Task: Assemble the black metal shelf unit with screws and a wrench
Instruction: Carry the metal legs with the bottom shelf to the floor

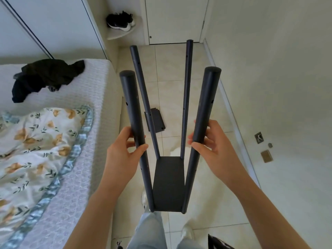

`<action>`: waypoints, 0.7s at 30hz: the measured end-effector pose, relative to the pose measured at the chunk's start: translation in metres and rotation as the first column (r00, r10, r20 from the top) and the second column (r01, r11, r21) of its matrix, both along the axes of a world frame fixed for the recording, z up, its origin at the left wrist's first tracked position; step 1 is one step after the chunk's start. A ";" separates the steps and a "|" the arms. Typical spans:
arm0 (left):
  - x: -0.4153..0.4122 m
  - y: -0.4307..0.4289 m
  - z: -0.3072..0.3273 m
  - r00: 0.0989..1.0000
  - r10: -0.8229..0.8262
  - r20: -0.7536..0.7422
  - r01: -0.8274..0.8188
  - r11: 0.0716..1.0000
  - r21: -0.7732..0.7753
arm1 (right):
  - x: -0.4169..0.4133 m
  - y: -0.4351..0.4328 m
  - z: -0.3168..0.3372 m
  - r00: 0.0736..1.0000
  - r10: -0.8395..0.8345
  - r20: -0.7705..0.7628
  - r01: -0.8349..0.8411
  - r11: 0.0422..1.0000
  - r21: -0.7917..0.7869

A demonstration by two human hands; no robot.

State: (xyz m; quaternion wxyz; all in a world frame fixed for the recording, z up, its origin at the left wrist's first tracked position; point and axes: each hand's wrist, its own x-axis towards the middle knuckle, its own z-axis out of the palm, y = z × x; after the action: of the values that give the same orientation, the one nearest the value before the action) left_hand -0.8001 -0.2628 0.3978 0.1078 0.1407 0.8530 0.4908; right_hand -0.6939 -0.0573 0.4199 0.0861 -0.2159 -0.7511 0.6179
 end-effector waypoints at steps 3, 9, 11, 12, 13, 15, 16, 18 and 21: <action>-0.051 -0.007 0.000 1.000 -0.024 -0.005 0.024 1.000 -0.012 | -0.050 -0.007 -0.001 1.000 -0.025 -0.002 0.025 1.000 0.003; -0.145 -0.010 0.004 0.998 -0.060 -0.006 0.060 0.998 -0.007 | -0.136 -0.016 -0.004 0.997 -0.077 -0.021 0.077 0.997 -0.024; -0.169 -0.004 0.004 0.998 -0.067 0.003 0.067 0.998 0.003 | -0.158 -0.013 -0.005 0.996 -0.082 -0.025 0.081 0.996 -0.032; -0.180 -0.001 0.003 0.997 -0.070 0.009 0.070 0.998 0.005 | -0.169 -0.010 -0.005 0.996 -0.086 -0.024 0.085 0.996 -0.033; -0.190 0.003 0.002 0.997 -0.072 0.013 0.072 0.997 0.004 | -0.180 -0.006 -0.006 0.996 -0.091 -0.023 0.090 0.995 -0.032; -0.211 0.013 -0.001 0.998 -0.068 0.019 0.068 0.998 -0.001 | -0.201 0.004 -0.008 0.995 -0.095 -0.014 0.095 0.995 -0.029; -0.221 0.018 -0.002 0.998 -0.064 0.022 0.064 0.998 -0.004 | -0.211 0.010 -0.009 0.996 -0.094 -0.003 0.094 0.995 -0.027; -0.241 0.032 -0.005 0.998 -0.054 0.024 0.054 0.999 -0.006 | -0.231 0.023 -0.011 0.996 -0.092 0.014 0.092 0.996 -0.009; -0.268 0.055 -0.009 0.999 -0.035 0.029 0.036 0.999 -0.013 | -0.263 0.047 -0.011 0.995 -0.087 0.045 0.086 0.996 0.019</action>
State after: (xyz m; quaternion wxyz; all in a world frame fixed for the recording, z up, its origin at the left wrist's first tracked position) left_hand -1.0686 -0.2075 0.3888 0.1298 0.1480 0.8522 0.4848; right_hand -0.9569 -0.0101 0.4086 0.0975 -0.2615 -0.7481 0.6020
